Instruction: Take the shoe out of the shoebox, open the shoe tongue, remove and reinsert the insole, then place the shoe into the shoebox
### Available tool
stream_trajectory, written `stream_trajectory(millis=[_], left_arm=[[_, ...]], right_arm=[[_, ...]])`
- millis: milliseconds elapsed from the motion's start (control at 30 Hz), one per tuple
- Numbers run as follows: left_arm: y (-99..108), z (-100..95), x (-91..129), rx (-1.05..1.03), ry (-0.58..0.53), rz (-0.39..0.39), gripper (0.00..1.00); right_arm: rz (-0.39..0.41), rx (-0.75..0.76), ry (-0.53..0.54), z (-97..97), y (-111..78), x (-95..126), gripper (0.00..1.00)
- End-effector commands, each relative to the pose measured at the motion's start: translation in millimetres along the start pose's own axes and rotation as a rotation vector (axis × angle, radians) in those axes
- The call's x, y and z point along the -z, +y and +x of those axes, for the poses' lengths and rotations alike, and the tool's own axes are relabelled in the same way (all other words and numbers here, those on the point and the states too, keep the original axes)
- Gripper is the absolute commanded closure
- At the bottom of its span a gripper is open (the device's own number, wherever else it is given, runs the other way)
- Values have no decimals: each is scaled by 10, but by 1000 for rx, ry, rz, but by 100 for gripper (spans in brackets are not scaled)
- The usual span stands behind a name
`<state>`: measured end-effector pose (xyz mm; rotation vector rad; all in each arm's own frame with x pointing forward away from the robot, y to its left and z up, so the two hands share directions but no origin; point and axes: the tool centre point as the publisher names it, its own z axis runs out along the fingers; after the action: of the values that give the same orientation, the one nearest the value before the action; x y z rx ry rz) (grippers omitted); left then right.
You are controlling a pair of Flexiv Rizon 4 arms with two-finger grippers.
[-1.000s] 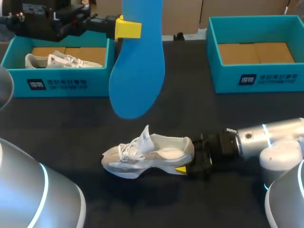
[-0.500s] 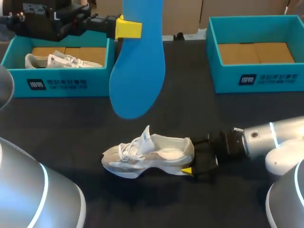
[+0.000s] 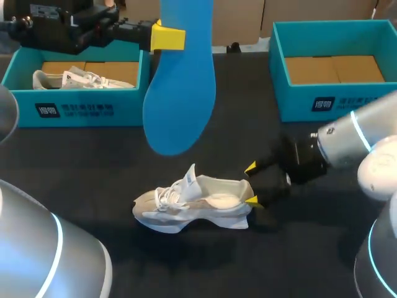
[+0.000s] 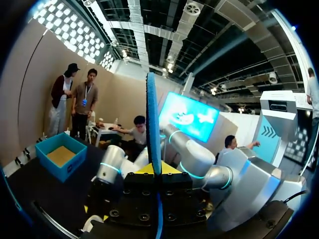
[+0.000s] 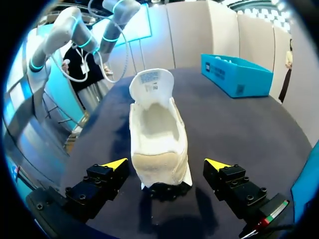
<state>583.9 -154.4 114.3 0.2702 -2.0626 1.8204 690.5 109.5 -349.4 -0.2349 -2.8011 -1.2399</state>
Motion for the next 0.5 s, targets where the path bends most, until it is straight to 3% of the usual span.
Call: stream_trajectory(millis=[33, 67, 467, 500], left_arm=[[-17, -16, -14, 0, 3, -4, 100], [-17, -16, -14, 0, 3, -4, 100], [-17, -16, -14, 0, 3, -4, 100], [-17, -16, -14, 0, 3, -4, 100]], right_arm=[[543, -64, -2, 31, 192, 120, 0], [607, -101, 11, 32, 254, 127, 0], [607, -101, 11, 32, 254, 127, 0], [643, -114, 7, 20, 301, 121, 0]])
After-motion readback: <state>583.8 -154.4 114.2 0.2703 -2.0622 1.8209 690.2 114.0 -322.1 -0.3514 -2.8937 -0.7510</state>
